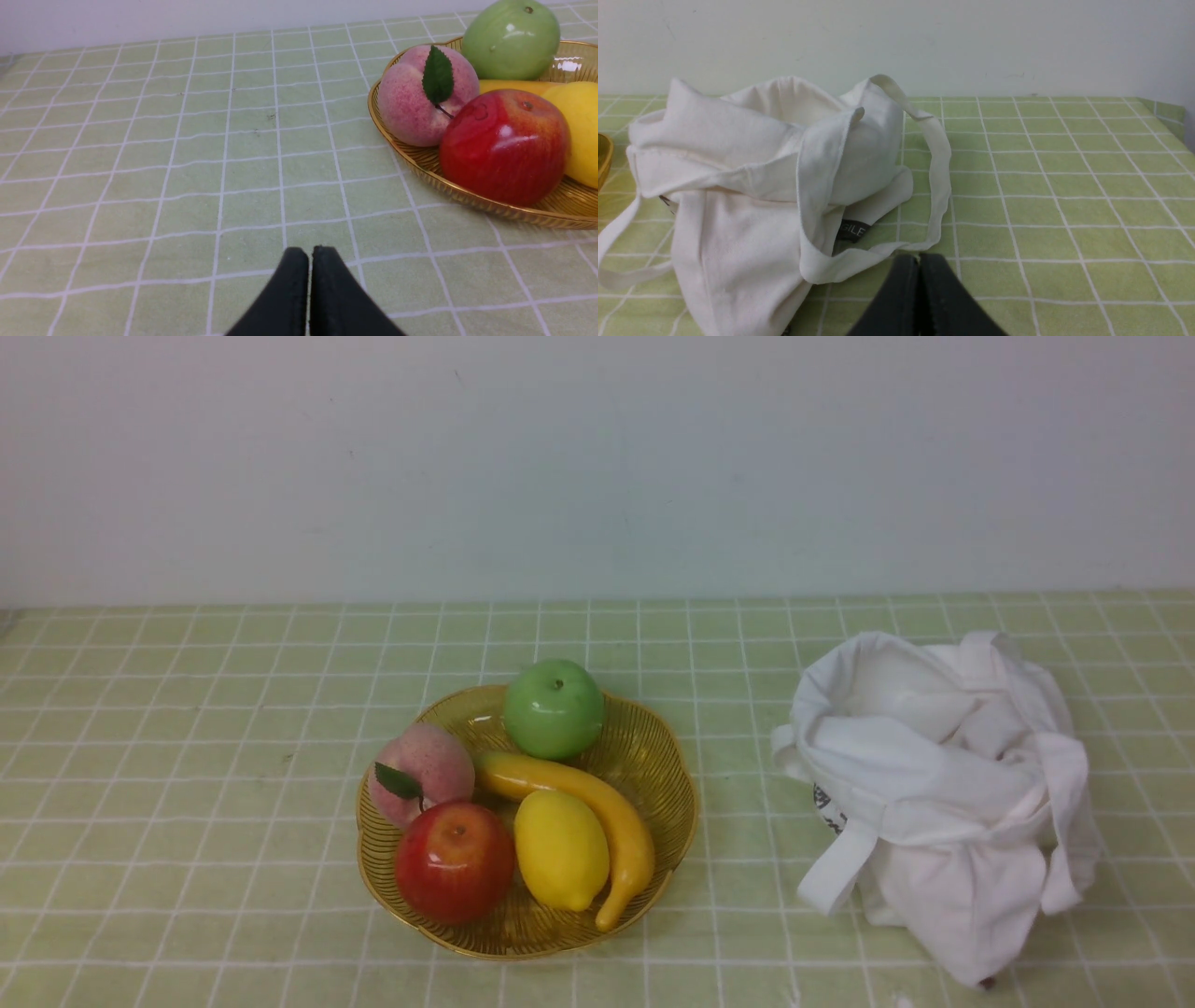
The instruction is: Take the fruit out of the bag on the green coffee tablecloth and place them on the plate.
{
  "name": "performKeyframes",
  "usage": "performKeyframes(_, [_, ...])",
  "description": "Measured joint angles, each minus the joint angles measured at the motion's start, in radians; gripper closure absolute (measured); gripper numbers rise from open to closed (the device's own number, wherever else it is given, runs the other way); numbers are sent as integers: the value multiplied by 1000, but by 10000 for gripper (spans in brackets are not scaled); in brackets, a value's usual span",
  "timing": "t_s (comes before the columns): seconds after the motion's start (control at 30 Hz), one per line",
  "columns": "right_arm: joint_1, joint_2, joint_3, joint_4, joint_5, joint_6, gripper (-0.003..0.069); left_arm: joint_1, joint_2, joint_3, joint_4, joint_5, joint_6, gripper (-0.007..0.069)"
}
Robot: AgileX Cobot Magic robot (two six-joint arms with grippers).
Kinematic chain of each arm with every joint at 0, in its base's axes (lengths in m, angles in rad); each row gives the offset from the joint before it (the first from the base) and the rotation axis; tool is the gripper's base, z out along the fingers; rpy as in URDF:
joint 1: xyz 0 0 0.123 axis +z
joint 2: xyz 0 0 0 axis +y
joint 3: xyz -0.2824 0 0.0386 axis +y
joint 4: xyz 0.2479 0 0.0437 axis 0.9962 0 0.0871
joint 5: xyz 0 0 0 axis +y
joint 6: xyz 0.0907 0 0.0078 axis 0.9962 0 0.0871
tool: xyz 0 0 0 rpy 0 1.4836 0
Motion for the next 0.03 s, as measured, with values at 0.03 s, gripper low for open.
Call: performKeyframes(0.03, [0, 0, 0, 0, 0, 0, 673, 0, 0, 0, 0, 0, 0, 632])
